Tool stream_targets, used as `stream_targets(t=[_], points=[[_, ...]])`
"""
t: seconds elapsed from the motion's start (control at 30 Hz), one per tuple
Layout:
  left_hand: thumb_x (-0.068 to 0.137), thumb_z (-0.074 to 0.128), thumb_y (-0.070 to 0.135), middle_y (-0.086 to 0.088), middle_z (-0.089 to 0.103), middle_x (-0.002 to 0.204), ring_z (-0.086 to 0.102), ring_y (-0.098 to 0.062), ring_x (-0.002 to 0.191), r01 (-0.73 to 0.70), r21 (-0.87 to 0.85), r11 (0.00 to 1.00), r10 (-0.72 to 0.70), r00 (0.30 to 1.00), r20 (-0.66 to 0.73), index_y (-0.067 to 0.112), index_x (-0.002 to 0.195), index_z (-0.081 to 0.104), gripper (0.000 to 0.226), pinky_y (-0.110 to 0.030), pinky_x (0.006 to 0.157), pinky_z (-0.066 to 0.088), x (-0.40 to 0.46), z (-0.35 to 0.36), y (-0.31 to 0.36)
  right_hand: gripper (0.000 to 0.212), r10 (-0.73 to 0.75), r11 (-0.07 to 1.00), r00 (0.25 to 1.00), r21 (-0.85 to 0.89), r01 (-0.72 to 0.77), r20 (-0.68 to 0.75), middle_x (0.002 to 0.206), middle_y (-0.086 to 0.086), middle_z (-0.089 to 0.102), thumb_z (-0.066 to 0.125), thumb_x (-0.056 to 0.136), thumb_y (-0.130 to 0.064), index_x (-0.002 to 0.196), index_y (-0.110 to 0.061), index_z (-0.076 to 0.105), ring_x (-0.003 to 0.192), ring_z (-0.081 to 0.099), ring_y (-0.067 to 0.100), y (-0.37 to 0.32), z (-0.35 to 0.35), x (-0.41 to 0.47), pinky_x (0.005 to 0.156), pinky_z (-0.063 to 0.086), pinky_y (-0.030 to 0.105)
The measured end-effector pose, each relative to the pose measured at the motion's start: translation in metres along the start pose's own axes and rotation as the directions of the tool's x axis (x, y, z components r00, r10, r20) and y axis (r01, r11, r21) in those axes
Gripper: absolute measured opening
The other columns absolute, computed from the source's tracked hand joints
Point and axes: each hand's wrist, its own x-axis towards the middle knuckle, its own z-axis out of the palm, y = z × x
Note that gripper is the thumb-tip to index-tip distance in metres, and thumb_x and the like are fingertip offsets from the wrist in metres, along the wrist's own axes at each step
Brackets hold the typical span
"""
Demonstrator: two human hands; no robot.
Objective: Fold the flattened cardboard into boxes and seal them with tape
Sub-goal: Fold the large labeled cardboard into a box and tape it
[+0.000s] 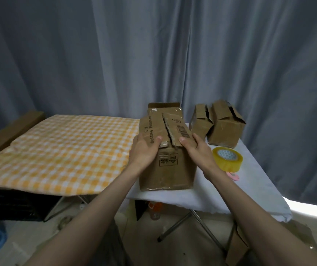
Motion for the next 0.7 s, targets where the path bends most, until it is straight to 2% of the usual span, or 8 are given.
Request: stream_targets(t=[0.1,0.2,0.27,0.3,0.37,0.43,0.53,0.7], points=[[0.088,0.049,0.066,-0.003,0.054,0.138,0.052,-0.026,0.125,-0.017,0.089,0.996,0.024,0.997,-0.080,0.022,0.140,0.049,0.068,-0.042,0.104,0.044,0.018,-0.026,0.002,0.063,-0.041,0.999,0.999,-0.017,0.042,0.027,0.128,-0.011,0.059,0.054,0.088,-0.066,0.142,-0.032,0.049,0.119,0.054,0.016,-0.023,0.017,0.010,0.108,0.043,0.043],[0.090,0.052,0.061,-0.004,0.058,0.135,0.052,-0.027,0.125,-0.041,0.096,0.995,0.056,0.986,-0.157,0.021,0.135,0.054,0.060,-0.041,0.104,0.043,0.040,-0.061,0.002,0.065,-0.090,0.996,0.994,-0.017,0.091,0.056,0.135,-0.008,0.058,0.050,0.088,-0.068,0.141,-0.032,0.049,0.128,0.049,0.020,-0.049,0.041,0.030,0.111,0.039,0.044],[0.091,0.051,0.061,-0.003,0.059,0.133,0.053,-0.026,0.123,-0.039,0.102,0.994,0.058,0.980,-0.190,0.023,0.131,0.057,0.056,-0.040,0.101,0.044,0.055,-0.080,-0.005,0.056,-0.117,0.993,0.990,0.025,0.115,0.077,0.141,-0.004,0.055,0.050,0.096,-0.057,0.145,-0.028,0.047,0.133,0.047,0.022,-0.062,0.060,0.044,0.110,0.035,0.033],[0.091,0.050,0.061,-0.002,0.059,0.132,0.053,-0.026,0.122,-0.032,0.108,0.994,0.053,0.978,-0.203,0.024,0.130,0.057,0.054,-0.039,0.100,0.044,0.061,-0.087,-0.011,0.054,-0.129,0.991,0.987,0.044,0.126,0.091,0.144,-0.002,0.053,0.048,0.100,-0.050,0.147,-0.024,0.045,0.134,0.045,0.021,-0.066,0.069,0.051,0.105,0.032,0.026],[0.091,0.050,0.061,-0.003,0.059,0.133,0.053,-0.026,0.123,-0.012,0.119,0.993,0.039,0.973,-0.226,0.025,0.131,0.056,0.054,-0.039,0.099,0.044,0.075,-0.097,-0.025,0.050,-0.138,0.990,0.983,0.047,0.133,0.124,0.145,0.001,0.051,0.046,0.103,-0.043,0.148,-0.021,0.044,0.132,0.045,0.018,-0.069,0.089,0.065,0.098,0.029,0.023],[0.090,0.049,0.062,-0.003,0.057,0.135,0.052,-0.027,0.124,0.016,0.130,0.991,0.016,0.970,-0.241,0.024,0.133,0.054,0.057,-0.041,0.102,0.043,0.093,-0.102,-0.040,0.048,-0.137,0.990,0.979,0.057,0.130,0.153,0.143,0.001,0.052,0.045,0.104,-0.042,0.148,-0.022,0.044,0.127,0.046,0.016,-0.070,0.109,0.082,0.097,0.031,0.024],[0.092,0.047,0.062,-0.006,0.055,0.137,0.050,-0.029,0.126,0.032,0.174,0.984,0.013,0.968,-0.252,0.021,0.136,0.051,0.061,-0.041,0.102,0.042,0.130,-0.108,-0.052,0.046,-0.153,0.988,0.974,0.055,0.145,0.166,0.143,0.000,0.053,0.043,0.104,-0.042,0.146,-0.025,0.045,0.132,0.047,0.021,-0.072,0.135,0.117,0.104,0.035,0.032],[0.094,0.038,0.066,-0.009,0.051,0.143,0.047,-0.032,0.130,0.034,0.233,0.972,0.006,0.986,-0.167,0.021,0.143,0.045,0.067,-0.043,0.108,0.039,0.215,-0.106,-0.061,0.046,-0.189,0.982,0.967,0.003,0.191,0.169,0.147,0.002,0.049,0.037,0.106,-0.042,0.149,-0.027,0.041,0.134,0.045,0.023,-0.076,0.162,0.188,0.106,0.034,0.035]])
